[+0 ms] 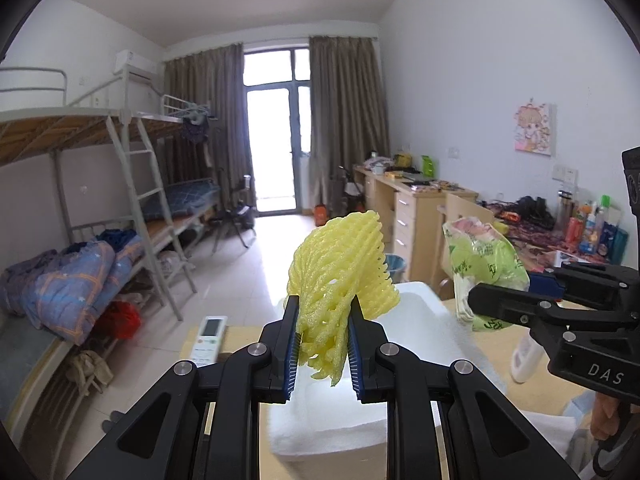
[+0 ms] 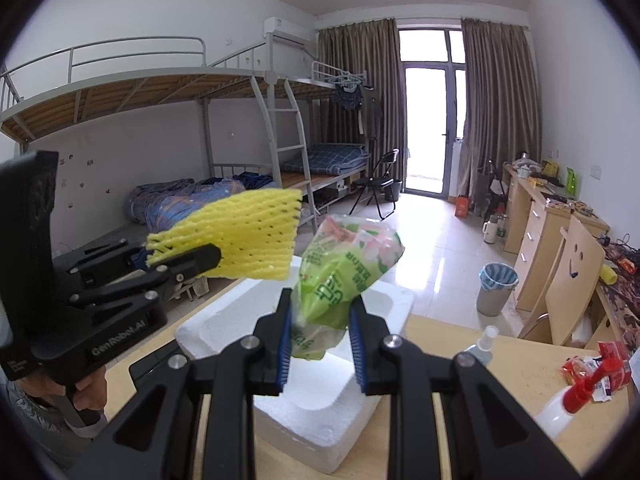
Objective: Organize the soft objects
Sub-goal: 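Open the left tool to drop the yellow net into the box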
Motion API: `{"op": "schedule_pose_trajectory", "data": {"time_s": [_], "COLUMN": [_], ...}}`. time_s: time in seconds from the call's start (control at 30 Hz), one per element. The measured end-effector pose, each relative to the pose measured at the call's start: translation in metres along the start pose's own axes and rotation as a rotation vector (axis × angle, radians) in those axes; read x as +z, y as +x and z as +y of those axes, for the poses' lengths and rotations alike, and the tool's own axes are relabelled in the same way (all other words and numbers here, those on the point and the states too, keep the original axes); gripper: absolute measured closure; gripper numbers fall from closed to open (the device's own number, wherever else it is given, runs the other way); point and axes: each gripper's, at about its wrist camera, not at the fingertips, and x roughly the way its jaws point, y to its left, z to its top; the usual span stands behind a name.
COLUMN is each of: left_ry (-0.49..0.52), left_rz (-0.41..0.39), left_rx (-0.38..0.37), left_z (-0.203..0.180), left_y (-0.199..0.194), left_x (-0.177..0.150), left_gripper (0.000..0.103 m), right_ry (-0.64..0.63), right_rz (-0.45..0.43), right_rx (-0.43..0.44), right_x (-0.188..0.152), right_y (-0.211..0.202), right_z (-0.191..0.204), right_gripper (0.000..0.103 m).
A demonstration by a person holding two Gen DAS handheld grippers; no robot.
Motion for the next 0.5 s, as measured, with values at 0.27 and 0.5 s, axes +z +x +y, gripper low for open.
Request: {"op": "schedule_pose_trajectory", "data": {"time_s": [0.27, 0.5], "left_ry": [0.020, 0.026], "left_rz": [0.021, 0.031], "left_rx": [-0.064, -0.078], "left_z": [-0.024, -0.028], "left_y": [0.007, 0.013], "left_x": [0.008, 0.011], "left_gripper": [0.081, 0.081], "right_ry": [0.029, 0.047], "right_rz": [-0.007, -0.008], "right_rx": [-0.061, -0.075], "right_x": [-0.003, 0.001], "right_y": [-0.021, -0.021], "right_z": [-0.013, -0.019], "right_gripper": [0.074, 0.074]}}
